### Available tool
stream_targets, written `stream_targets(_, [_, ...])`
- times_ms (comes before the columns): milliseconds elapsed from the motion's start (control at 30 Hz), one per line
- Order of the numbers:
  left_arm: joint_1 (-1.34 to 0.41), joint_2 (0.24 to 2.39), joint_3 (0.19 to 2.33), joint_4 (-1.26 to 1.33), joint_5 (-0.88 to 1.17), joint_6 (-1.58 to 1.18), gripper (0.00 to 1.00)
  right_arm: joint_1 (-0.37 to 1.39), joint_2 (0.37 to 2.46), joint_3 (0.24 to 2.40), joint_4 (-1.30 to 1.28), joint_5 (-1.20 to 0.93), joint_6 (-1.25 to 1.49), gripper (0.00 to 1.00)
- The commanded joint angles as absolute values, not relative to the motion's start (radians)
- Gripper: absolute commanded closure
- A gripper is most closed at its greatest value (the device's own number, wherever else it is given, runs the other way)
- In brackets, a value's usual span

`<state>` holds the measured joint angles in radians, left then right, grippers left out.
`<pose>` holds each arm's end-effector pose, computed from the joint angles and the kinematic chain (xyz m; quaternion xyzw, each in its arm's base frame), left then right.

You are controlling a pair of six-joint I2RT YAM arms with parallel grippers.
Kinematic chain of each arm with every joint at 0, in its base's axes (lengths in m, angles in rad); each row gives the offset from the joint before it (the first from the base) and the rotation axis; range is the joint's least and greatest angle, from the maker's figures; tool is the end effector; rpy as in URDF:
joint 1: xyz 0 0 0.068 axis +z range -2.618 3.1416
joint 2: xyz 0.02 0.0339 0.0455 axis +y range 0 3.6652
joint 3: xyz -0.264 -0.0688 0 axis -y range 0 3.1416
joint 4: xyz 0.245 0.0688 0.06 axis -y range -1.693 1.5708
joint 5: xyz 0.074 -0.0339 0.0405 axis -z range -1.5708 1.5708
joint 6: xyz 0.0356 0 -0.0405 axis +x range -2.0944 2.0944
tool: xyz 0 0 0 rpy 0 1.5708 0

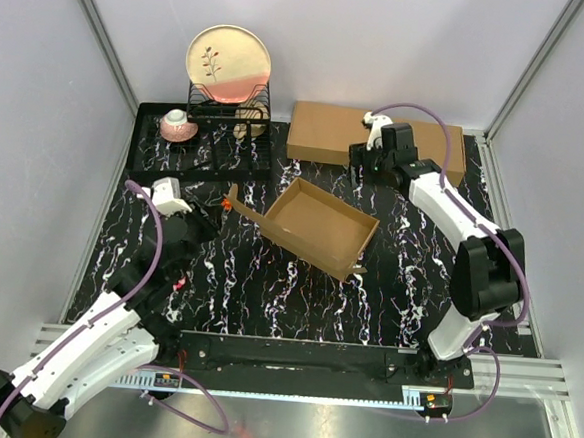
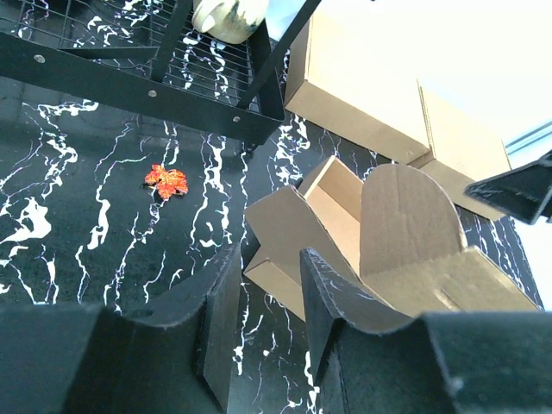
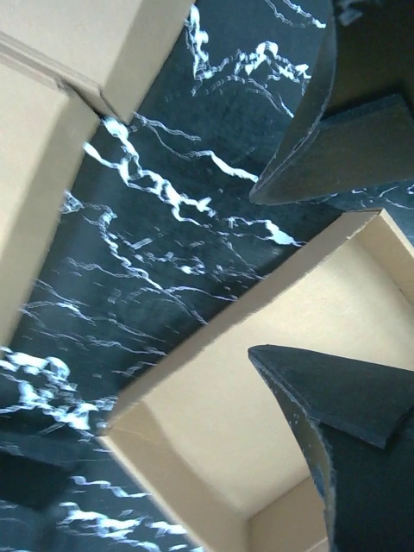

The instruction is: Fold the paper box

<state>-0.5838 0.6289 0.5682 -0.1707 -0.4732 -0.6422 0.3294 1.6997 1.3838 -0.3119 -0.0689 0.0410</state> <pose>0.1404 -0.0733 0.2896 -0.1677 0.7576 -0.1969 0.5993 0.3721 0.1298 0.2919 -0.1434 0.8789 0.1138 0.4405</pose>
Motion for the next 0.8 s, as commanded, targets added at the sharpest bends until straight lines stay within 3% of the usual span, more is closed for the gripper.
stream_targets(0, [-0.58,0.604,0.568,-0.173,-0.424,-0.609,0.63,0.325,1.741,1.407,-0.403,-0.261,-0.139,0.28])
stream_targets(500, [-0.58,0.606,0.541,-0.164,-0.38,-0.615,0.62,0.356,1.93,1.428,-0.442,-0.206,-0.152,0.36])
stream_targets(567, [-0.58,0.595,0.546,-0.169,-0.385,-0.609,0.62,0.362,1.947,1.428,-0.445,-0.183,-0.147,0.41])
stream_targets(767, [-0.58,0.568,0.567,-0.183,-0.403,-0.594,0.62,0.364,1.908,1.416,-0.46,-0.048,-0.095,0.74])
